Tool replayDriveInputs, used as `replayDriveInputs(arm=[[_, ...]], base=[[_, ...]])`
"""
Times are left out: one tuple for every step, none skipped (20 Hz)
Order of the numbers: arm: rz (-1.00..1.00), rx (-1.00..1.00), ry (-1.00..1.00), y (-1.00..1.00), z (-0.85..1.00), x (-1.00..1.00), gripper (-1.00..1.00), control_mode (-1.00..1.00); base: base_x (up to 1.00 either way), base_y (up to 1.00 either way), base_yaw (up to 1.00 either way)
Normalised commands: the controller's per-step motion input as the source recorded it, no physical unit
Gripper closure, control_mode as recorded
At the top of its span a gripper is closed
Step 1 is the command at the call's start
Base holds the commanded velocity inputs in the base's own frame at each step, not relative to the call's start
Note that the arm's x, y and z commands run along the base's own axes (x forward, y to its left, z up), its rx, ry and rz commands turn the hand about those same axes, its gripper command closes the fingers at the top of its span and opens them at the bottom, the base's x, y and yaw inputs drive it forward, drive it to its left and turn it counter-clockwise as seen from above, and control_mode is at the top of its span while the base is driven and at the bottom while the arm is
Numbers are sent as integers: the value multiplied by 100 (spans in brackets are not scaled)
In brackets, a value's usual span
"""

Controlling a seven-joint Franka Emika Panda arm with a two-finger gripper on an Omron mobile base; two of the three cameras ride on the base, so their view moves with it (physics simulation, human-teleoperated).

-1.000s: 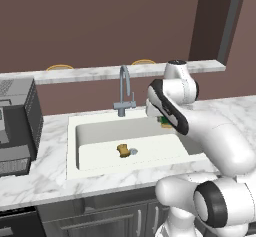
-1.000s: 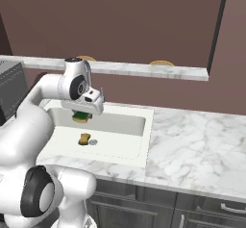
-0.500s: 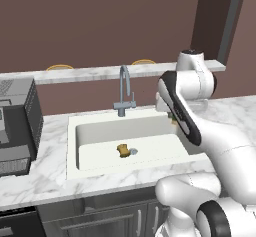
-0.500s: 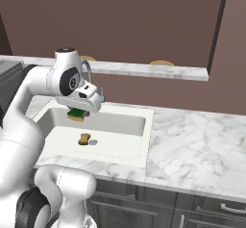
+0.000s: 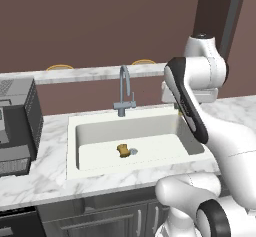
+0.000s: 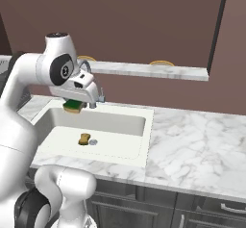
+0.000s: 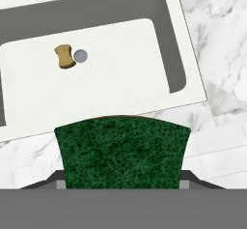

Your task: Pick up the sponge and sponge from the sink, and place them back in the cabinet, and close the cabinet doors.

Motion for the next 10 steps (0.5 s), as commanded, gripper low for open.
replayDriveInputs(arm=[[4,0,-1,-2,46,-24,100,-100],[4,0,-2,-4,47,-26,100,-100],[5,0,-1,-4,50,-26,100,-100],[7,0,-2,-6,46,-27,100,-100],[8,0,-3,-4,43,-24,100,-100],[7,0,-2,-4,41,-22,100,-100],[9,0,-1,-3,39,-19,100,-100],[10,0,0,-6,38,-19,100,-100],[11,0,-1,-7,32,-19,100,-100],[11,0,-1,-5,29,-19,100,-100]], base=[[0,0,0],[0,0,0],[0,0,0],[0,0,0],[0,0,0],[0,0,0],[0,0,0],[0,0,0],[0,0,0],[0,0,0]])
